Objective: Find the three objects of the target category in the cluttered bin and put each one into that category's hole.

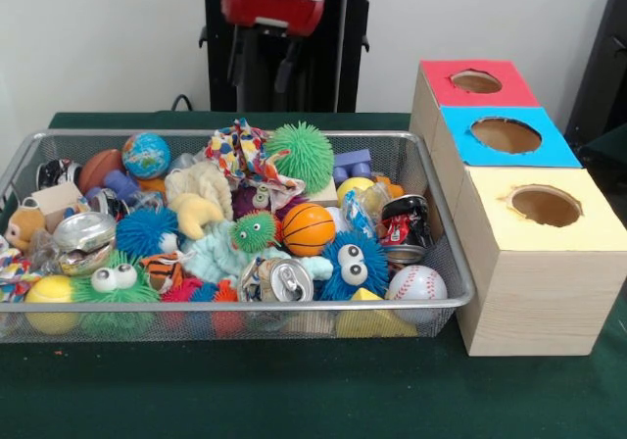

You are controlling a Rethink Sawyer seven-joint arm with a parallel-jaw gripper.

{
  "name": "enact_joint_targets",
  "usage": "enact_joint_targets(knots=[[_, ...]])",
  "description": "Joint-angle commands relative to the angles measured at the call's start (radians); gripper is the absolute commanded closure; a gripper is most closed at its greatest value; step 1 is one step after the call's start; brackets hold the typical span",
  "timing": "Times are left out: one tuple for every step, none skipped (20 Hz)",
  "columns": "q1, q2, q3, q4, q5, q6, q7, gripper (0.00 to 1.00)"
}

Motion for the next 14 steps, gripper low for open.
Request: enact_joint_targets(knots=[[-0.057,0.076,0.080,-0.068,-0.104,-0.083,-0.011,0.00],[-0.059,0.085,0.079,-0.069,-0.110,-0.096,-0.001,0.00],[-0.060,0.094,0.079,-0.071,-0.117,-0.106,0.007,0.00],[-0.061,0.102,0.079,-0.072,-0.124,-0.116,0.012,0.00],[-0.062,0.109,0.080,-0.074,-0.133,-0.125,0.014,0.00],[-0.064,0.117,0.080,-0.077,-0.139,-0.130,0.017,0.00],[-0.062,0.126,0.077,-0.080,-0.148,-0.141,0.020,0.00],[-0.060,0.135,0.073,-0.084,-0.158,-0.151,0.024,0.00],[-0.060,0.144,0.073,-0.087,-0.162,-0.161,0.027,0.00],[-0.062,0.150,0.073,-0.088,-0.162,-0.170,0.034,0.00],[-0.065,0.153,0.076,-0.085,-0.160,-0.180,0.041,0.00],[-0.072,0.155,0.085,-0.081,-0.157,-0.186,0.042,0.00],[-0.075,0.158,0.090,-0.078,-0.156,-0.189,0.044,0.00],[-0.078,0.161,0.093,-0.074,-0.153,-0.201,0.052,0.00]])
